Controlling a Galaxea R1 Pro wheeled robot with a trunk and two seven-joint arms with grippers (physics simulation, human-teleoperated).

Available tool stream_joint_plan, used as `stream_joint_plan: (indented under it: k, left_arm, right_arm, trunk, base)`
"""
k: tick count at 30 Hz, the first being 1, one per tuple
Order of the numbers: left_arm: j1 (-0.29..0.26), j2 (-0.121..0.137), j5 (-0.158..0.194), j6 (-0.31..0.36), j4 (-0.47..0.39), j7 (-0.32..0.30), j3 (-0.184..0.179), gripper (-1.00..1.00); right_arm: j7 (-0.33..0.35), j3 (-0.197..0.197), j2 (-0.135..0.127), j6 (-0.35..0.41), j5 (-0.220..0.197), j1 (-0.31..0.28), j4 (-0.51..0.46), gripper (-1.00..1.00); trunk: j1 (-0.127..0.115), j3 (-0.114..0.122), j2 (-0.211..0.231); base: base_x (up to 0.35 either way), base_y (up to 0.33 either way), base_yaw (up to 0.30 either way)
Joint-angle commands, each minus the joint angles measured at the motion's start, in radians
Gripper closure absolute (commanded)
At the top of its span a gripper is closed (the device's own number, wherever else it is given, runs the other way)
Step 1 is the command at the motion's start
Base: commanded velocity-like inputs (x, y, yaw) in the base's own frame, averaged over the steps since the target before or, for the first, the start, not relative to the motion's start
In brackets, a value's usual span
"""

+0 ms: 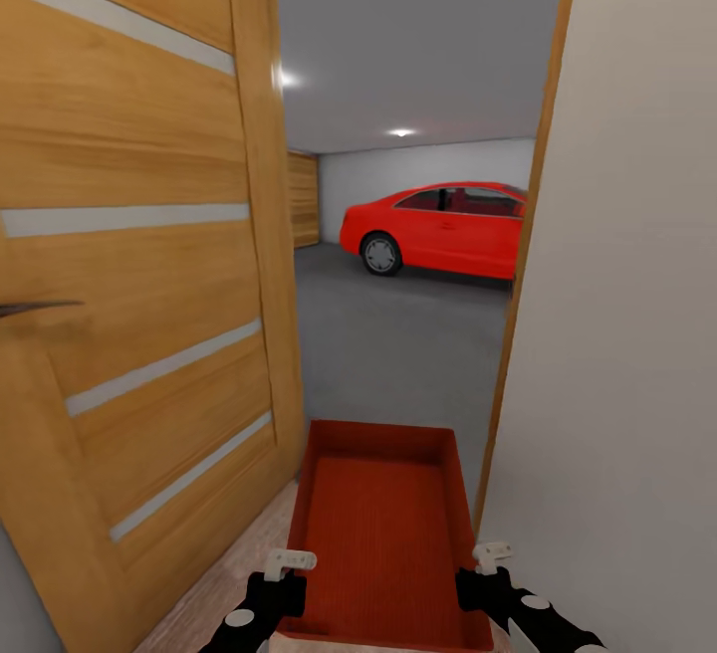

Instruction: Move the two storage containers from the living room to the garage. In the garage, place one container on the floor and stack the other container on top of it (either order is fine).

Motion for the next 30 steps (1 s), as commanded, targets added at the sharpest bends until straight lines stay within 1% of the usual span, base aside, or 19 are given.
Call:
stream_joint_plan:
  k: [1,15,16,17,20,23,30]
  left_arm:
    - [-0.001,0.002,0.010,0.005,0.000,0.017,-0.003,1.00]
    - [-0.001,0.002,0.010,0.004,0.000,0.017,-0.003,1.00]
    - [0.005,0.002,0.004,-0.003,0.002,0.006,-0.005,1.00]
    - [0.007,0.002,0.004,-0.003,0.002,0.005,-0.002,1.00]
    - [0.007,0.002,0.004,-0.003,0.002,0.000,0.006,1.00]
    - [0.007,0.003,0.004,-0.015,0.002,-0.003,0.010,1.00]
    - [0.007,0.003,0.004,-0.031,0.003,0.000,-0.001,1.00]
  right_arm:
    - [0.002,0.004,0.000,-0.097,0.001,-0.001,-0.001,1.00]
    - [0.002,0.004,0.000,-0.097,0.001,-0.001,-0.001,1.00]
    - [0.002,-0.005,0.001,0.000,0.006,-0.007,0.007,1.00]
    - [0.002,0.000,0.001,0.004,0.007,-0.009,0.008,1.00]
    - [0.002,0.003,0.001,0.002,0.008,-0.009,0.008,1.00]
    - [0.002,-0.005,0.001,-0.008,0.012,-0.003,0.001,1.00]
    - [0.002,-0.005,0.001,-0.032,0.014,0.002,0.002,1.00]
  trunk:
    - [0.000,-0.001,-0.001]
    - [0.000,-0.002,-0.001]
    - [0.000,-0.002,-0.001]
    - [0.000,-0.002,-0.001]
    - [0.000,-0.002,-0.001]
    - [0.000,-0.002,-0.001]
    - [0.000,-0.002,-0.001]
  base:
    - [0.211,0.189,-0.025]
    - [0.230,0.214,-0.003]
    - [0.000,0.000,0.000]
    - [0.000,0.000,0.000]
    - [0.000,0.000,0.000]
    - [0.000,0.000,0.000]
    - [0.000,0.000,0.000]
